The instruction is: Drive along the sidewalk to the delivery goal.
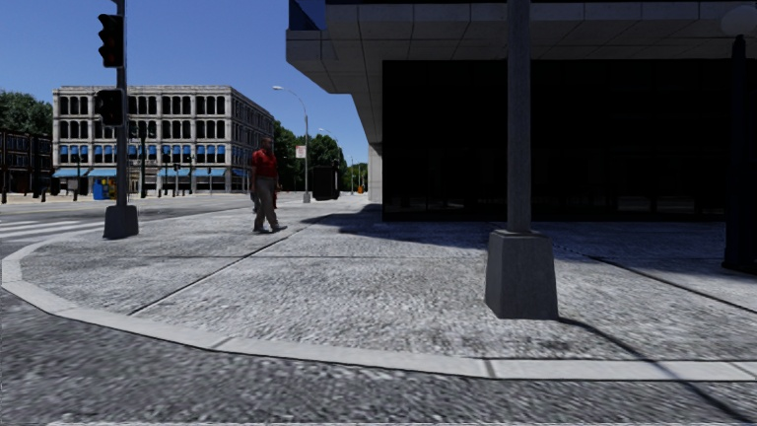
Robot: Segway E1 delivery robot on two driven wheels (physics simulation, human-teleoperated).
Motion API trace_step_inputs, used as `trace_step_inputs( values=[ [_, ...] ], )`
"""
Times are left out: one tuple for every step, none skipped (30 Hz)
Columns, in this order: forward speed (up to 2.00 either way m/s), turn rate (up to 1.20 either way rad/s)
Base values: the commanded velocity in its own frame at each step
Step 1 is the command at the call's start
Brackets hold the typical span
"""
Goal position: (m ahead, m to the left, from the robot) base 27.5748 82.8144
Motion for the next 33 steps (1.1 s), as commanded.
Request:
trace_step_inputs(
  values=[
    [1.71, 0.36],
    [1.67, 0.39],
    [1.67, 0.39],
    [1.66, 0.47],
    [1.65, 0.52],
    [1.65, 0.53],
    [1.65, 0.53],
    [1.65, 0.53],
    [1.64, 0.53],
    [1.64, 0.53],
    [1.66, 0.53],
    [1.66, 0.53],
    [1.67, 0.53],
    [1.67, 0.53],
    [1.67, 0.53],
    [1.69, 0.44],
    [1.71, 0.34],
    [1.71, 0.29],
    [1.71, 0.29],
    [1.72, 0.28],
    [1.72, 0.28],
    [1.77, 0.04],
    [1.77, 0.05],
    [1.77, 0.05],
    [1.78, 0.24],
    [1.79, 0.36],
    [1.79, 0.36],
    [1.81, 0.39],
    [1.85, 0.4],
    [1.87, 0.4],
    [1.87, 0.4],
    [1.87, 0.4],
    [1.87, 0.4]
  ],
)
